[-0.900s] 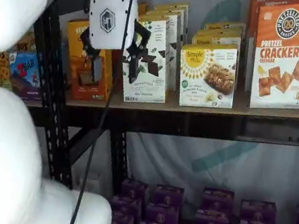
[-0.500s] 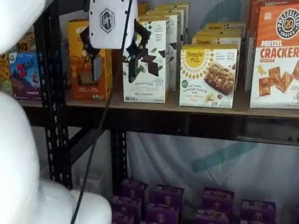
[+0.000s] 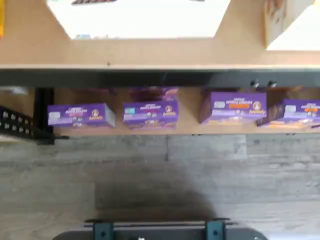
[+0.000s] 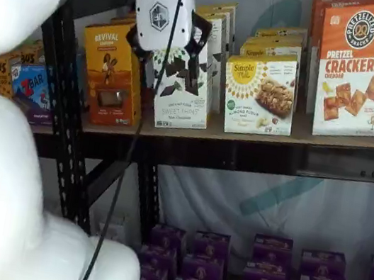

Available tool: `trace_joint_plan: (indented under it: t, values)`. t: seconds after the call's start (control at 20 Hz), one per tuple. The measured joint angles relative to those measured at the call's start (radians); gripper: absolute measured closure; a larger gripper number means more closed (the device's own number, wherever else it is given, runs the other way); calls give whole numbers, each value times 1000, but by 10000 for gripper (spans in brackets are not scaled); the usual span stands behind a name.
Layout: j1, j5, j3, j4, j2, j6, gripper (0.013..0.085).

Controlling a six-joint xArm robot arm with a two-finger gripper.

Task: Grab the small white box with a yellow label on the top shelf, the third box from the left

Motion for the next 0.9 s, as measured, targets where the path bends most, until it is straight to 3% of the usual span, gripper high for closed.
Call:
trace_joint_plan:
  t: [0.5,0.9]
  values:
    - [-146,-112,-70,3,141,-142,130]
    - [-206,-202,-114,-2,233,-199,130]
